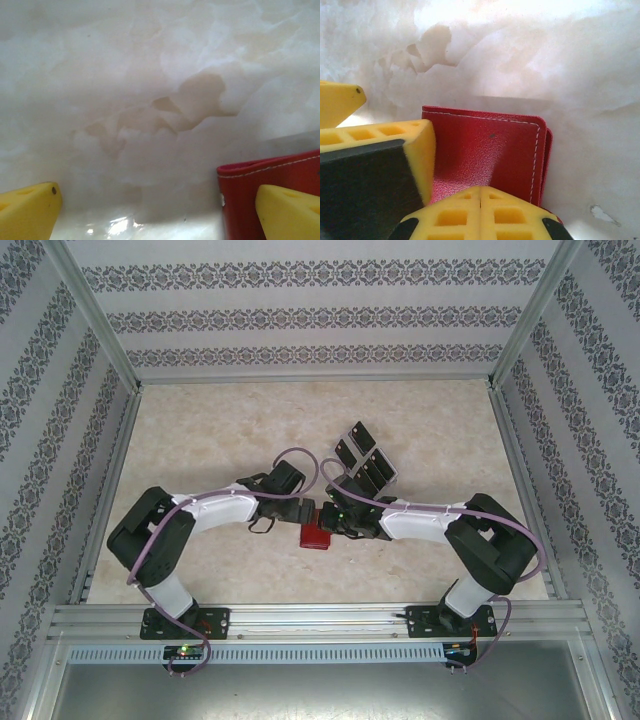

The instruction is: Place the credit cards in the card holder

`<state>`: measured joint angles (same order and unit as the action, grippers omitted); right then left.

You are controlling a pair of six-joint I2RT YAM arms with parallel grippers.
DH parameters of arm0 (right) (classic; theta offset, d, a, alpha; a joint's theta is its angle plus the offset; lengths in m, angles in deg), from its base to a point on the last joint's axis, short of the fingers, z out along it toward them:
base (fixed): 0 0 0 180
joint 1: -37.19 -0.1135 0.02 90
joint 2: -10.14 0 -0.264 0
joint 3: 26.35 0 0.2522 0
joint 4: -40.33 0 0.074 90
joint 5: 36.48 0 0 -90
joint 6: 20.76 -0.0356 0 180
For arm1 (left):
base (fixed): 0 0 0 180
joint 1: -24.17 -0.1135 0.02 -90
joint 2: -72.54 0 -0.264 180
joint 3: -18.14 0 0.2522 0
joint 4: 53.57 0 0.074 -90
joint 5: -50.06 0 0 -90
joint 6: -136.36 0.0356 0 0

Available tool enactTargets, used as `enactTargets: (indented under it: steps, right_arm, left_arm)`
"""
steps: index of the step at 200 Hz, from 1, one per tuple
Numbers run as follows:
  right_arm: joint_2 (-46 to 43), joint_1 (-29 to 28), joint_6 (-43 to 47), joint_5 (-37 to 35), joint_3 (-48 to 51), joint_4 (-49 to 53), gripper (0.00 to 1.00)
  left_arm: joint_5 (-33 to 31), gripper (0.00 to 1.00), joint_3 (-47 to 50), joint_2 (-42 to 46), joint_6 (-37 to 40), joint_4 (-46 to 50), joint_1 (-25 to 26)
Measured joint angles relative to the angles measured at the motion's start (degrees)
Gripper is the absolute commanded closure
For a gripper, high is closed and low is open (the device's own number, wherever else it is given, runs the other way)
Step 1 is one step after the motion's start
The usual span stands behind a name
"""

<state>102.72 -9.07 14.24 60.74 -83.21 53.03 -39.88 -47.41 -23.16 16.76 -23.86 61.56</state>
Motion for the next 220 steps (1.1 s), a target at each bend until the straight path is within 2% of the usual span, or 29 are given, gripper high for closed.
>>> enactTargets:
  steps: [125,220]
  right_arm:
    - [0.1,0.0,0.0,0.2,0.1,-0.1,1.00]
    - [-0.6,-0.3,0.0,1.1,-0.4,0.8,1.00]
  left_arm:
    - [2.3,0.00,2.6,1.3,0.0,-2.8,-0.8]
    - [1.6,0.00,5.0,1.9,-0.4,-6.6,-0.8]
